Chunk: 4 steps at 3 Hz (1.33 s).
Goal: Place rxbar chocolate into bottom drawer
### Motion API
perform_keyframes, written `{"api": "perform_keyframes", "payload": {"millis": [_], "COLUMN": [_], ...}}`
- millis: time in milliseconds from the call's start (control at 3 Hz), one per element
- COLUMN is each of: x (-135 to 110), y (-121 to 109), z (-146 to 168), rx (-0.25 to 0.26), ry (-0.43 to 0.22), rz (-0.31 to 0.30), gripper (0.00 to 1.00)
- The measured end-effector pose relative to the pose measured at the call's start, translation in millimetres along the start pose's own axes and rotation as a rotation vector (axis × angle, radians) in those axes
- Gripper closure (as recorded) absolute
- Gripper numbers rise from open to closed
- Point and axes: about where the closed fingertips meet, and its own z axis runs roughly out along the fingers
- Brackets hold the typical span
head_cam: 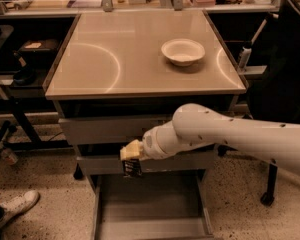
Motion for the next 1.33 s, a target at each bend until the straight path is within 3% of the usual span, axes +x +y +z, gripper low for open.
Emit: {"api": "perform_keyframes", "payload": {"millis": [333, 667, 1000, 1333], "x": [8, 24, 24, 41], "y": [-43, -86, -86, -102], "z": [32, 62, 62, 99], "rx": [0.016, 0.039, 0.039, 0.019], "ry": [-0.022, -0.002, -0.002, 0.020], "rz": [0.081, 0.163, 0.164, 0.219], "gripper": [1.00, 1.00, 1.00, 1.00]}}
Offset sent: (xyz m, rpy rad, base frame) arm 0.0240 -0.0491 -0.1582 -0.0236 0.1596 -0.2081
